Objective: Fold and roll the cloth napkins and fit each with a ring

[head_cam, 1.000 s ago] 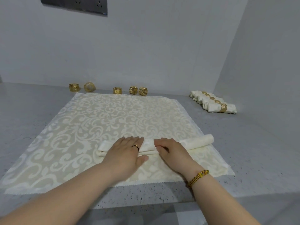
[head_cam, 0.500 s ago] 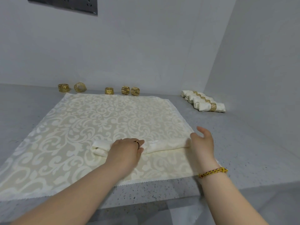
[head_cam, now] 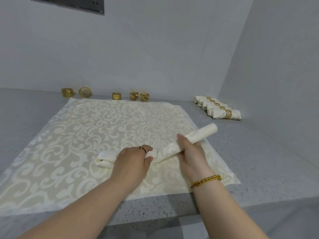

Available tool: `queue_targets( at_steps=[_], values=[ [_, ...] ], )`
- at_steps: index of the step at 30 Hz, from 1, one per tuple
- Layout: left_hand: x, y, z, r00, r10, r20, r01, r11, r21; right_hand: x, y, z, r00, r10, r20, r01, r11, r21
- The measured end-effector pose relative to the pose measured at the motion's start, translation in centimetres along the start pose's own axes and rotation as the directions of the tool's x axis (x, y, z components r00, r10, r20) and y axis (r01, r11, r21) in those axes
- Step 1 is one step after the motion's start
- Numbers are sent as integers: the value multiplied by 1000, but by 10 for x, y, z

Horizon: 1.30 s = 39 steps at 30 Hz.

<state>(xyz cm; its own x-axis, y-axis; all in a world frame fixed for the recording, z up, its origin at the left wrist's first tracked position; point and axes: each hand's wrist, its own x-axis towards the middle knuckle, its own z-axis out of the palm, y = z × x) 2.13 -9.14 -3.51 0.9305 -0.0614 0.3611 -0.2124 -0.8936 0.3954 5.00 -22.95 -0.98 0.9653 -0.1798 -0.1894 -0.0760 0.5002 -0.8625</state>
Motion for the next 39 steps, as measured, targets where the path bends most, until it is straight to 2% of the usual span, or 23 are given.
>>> queue_targets(
  at_steps=[2, 5, 9, 13, 14, 16, 19, 22, 25, 28, 31, 33, 35, 37, 39],
  values=[
    [4, 0, -1, 1000, -6, -15, 6, 1000, 23, -1, 13, 3, 999, -6, 44, 12, 990, -141],
    [14, 3, -5, 1000, -24, -18, 25, 999, 36, 2, 19, 5, 999, -47, 15, 49, 966, -253],
    [24, 11, -4, 998, -54, -18, 53, 995, -82, 2, 17, 2, 999, -11, 40, 19, 974, -224],
    [19, 14, 9, 995, -61, 73, 72, 986, -148, 0, 10, -3, 992, 49, 114, -47, 999, -24],
    [20, 13, 11, 994, -46, 95, 60, 987, -147, 0, 11, -2, 992, 40, 120, -36, 999, -34],
    [21, 12, 13, 991, -34, 130, 53, 988, -147, 3, 16, 1, 996, -47, 78, 63, 974, -217],
    [20, 9, 13, 992, -60, 114, 93, 946, -311, -3, 21, 10, 982, -176, 75, 189, 839, -511],
    [18, 10, 9, 994, -74, 75, 103, 835, -540, -5, 22, 13, 969, -200, 145, 246, 731, -637],
    [15, 9, 2, 996, -73, 59, 94, 785, -612, -7, 26, 14, 955, -206, 213, 295, 605, -739],
    [7, 4, -12, 1000, 10, 4, -7, 870, -493, -8, 31, 15, 947, -206, 246, 318, 514, -797],
    [-6, -16, -32, 992, 106, -69, -118, 973, -199, -6, 30, 13, 947, -191, 258, 315, 405, -858],
    [-14, -35, -42, 989, 114, -98, -120, 991, -58, -5, 28, 13, 943, -176, 283, 325, 290, -900],
    [-20, -50, -48, 996, 31, -79, -38, 996, -82, -6, 28, 13, 927, -186, 326, 357, 162, -920],
    [-25, -58, -48, 997, -76, 18, 78, 983, -165, -4, 30, 14, 912, -186, 366, 381, 55, -923],
    [-27, -61, -43, 993, -111, 47, 118, 973, -197, -4, 30, 13, 885, -168, 435, 430, -65, -900]
  ],
)
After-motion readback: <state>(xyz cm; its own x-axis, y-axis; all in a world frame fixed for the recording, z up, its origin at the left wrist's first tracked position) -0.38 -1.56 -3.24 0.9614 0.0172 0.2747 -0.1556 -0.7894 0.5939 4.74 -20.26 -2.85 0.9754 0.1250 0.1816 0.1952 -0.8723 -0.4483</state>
